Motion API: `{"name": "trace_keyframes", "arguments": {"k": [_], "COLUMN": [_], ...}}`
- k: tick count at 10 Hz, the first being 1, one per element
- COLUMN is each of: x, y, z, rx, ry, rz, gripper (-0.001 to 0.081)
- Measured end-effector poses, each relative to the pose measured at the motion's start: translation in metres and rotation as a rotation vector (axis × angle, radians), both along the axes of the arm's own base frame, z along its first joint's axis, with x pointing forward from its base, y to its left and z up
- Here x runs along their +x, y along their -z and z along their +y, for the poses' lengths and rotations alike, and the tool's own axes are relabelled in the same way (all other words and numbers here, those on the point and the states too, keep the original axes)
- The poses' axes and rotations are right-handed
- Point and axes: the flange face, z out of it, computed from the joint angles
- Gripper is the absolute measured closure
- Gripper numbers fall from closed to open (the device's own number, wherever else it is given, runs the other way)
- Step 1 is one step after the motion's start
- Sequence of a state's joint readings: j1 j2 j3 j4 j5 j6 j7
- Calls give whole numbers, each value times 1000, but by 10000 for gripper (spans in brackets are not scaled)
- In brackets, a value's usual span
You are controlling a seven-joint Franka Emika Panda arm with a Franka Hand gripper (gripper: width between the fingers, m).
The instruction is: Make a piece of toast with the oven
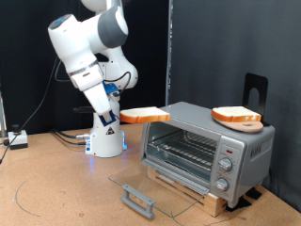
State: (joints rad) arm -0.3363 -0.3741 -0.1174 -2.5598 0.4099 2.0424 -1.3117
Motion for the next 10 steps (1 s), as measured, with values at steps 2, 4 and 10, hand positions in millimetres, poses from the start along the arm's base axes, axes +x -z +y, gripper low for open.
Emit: {"name": "trace_keyframes", "arguments": {"k": [2,4,10], "x": [-1,-4,9], "y": [4,20,81], "z": [1,1,1], "rx": [-9,-89,-205], "ry": [-27,-83,-106], "rz": [-14,-40,31], "gripper": [410,410,410]}}
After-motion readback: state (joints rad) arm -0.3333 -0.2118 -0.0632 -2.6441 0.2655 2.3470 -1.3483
